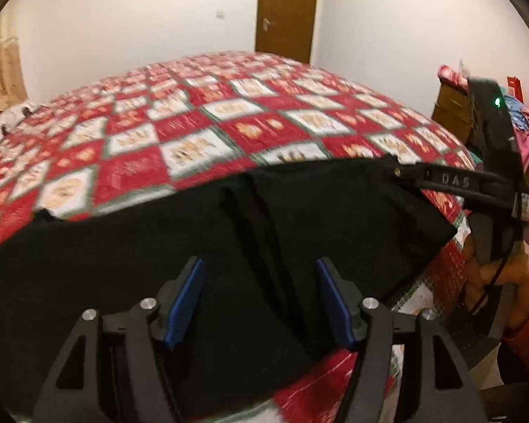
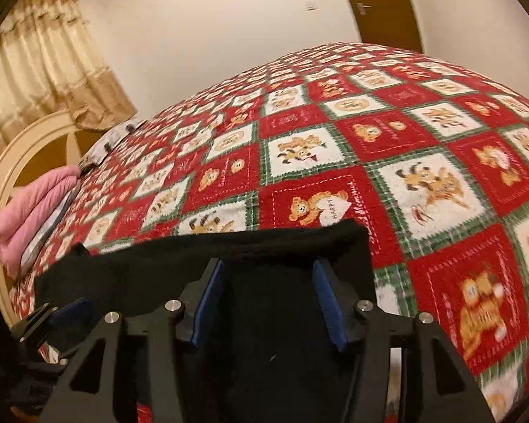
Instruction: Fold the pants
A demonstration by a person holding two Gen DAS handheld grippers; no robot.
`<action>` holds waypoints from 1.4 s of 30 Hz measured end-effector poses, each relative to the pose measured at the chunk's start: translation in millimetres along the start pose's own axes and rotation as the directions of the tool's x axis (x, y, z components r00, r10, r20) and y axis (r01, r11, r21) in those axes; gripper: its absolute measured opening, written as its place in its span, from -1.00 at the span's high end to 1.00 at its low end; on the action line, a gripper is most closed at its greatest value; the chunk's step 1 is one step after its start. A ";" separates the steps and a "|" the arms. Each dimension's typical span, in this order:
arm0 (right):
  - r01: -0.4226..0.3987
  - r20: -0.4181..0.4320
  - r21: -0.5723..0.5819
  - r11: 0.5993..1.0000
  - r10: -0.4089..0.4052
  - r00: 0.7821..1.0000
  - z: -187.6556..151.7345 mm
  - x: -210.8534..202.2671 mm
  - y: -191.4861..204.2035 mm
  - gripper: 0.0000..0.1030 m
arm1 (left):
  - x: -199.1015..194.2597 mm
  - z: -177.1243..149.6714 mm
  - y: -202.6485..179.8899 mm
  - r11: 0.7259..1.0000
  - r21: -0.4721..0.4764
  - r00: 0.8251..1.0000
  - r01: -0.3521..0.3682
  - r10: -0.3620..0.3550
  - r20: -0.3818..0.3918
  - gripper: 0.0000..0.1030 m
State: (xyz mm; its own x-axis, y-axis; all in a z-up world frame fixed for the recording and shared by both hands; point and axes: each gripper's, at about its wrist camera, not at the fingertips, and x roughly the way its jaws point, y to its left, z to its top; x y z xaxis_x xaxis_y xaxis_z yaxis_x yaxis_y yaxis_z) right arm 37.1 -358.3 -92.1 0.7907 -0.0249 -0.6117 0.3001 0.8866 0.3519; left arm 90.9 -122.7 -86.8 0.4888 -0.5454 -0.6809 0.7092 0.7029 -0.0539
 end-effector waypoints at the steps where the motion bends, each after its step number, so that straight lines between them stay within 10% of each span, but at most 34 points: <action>1: -0.041 0.038 0.026 0.999 0.040 0.999 -2.2 -9.2 2.9 -0.06 | -9.3 -1.6 4.6 1.000 -0.005 1.000 -0.011 0.011 0.024 -0.38; 8: -0.214 0.035 0.038 0.976 0.213 0.976 -29.6 -31.0 62.8 -0.18 | -72.3 -40.9 110.2 0.934 -0.306 0.971 -0.184 0.222 0.093 -0.59; 15: -0.380 -0.225 -0.068 0.923 0.357 0.907 -93.6 -6.4 145.1 -0.18 | -150.9 -124.5 242.0 0.597 -0.720 0.851 -0.355 0.525 0.015 -0.60; 17: -0.418 -0.276 -0.138 0.898 0.370 0.887 -106.0 -6.4 169.2 -0.18 | -166.1 -149.4 265.3 0.499 -0.810 0.848 -0.310 0.530 0.002 -0.60; 20: -0.431 -0.286 -0.241 0.869 0.361 0.888 -111.5 -13.1 194.1 -0.18 | -168.9 -170.3 281.1 0.439 -0.868 0.868 -0.231 0.497 0.021 -0.60; 31: -0.400 -0.284 -0.247 0.883 0.329 0.901 -112.0 -18.5 197.6 -0.18 | -127.3 -165.8 277.9 0.481 -0.865 0.919 -0.142 0.388 0.066 -0.56; 35: -0.389 -0.289 -0.222 0.894 0.320 0.902 -111.7 -14.0 193.3 -0.18 | -131.6 -159.1 277.8 0.491 -0.864 0.924 -0.109 0.371 0.095 0.35; 42: -0.393 -0.291 -0.167 0.904 0.336 0.896 -109.4 -9.9 181.4 -0.18 | -123.3 -162.6 277.4 0.470 -0.876 0.930 -0.109 0.359 0.077 0.24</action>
State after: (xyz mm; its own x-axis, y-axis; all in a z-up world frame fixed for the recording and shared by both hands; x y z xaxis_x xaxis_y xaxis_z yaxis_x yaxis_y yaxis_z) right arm 25.3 -146.8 -99.7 0.6542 0.4094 -0.6360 -0.1280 0.8886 0.4404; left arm 144.7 213.8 -136.6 0.7482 -0.2903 -0.5966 -0.1649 0.7896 -0.5910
